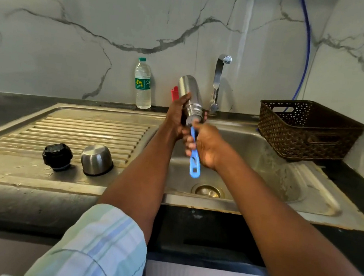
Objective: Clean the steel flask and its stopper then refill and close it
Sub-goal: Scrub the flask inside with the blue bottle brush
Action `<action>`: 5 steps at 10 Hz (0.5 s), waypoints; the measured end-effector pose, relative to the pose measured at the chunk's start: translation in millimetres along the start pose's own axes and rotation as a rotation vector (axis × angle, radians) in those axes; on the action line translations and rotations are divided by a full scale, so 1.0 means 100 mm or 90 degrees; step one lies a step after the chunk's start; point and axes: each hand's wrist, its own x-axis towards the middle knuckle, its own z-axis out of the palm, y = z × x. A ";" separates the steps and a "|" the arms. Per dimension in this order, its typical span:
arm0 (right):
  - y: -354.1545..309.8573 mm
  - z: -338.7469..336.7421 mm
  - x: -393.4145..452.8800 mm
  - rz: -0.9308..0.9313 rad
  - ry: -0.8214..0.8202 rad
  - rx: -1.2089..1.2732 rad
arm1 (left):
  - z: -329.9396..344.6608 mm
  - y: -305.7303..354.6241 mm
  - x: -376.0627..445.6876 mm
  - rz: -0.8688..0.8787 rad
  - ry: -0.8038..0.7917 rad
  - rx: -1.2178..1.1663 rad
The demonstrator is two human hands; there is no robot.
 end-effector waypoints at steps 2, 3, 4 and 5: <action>0.04 0.00 0.01 0.081 -0.085 0.282 | 0.05 0.00 -0.06 -0.021 -0.063 -0.053; 0.04 -0.07 -0.05 -0.094 0.236 -0.505 | 0.17 0.02 -0.07 0.022 0.019 0.045; 0.10 -0.19 -0.08 -0.234 0.421 -0.877 | 0.20 0.00 0.02 0.077 0.144 0.116; 0.08 -0.14 -0.01 -0.203 0.300 -0.683 | 0.15 0.00 -0.03 0.063 0.121 0.076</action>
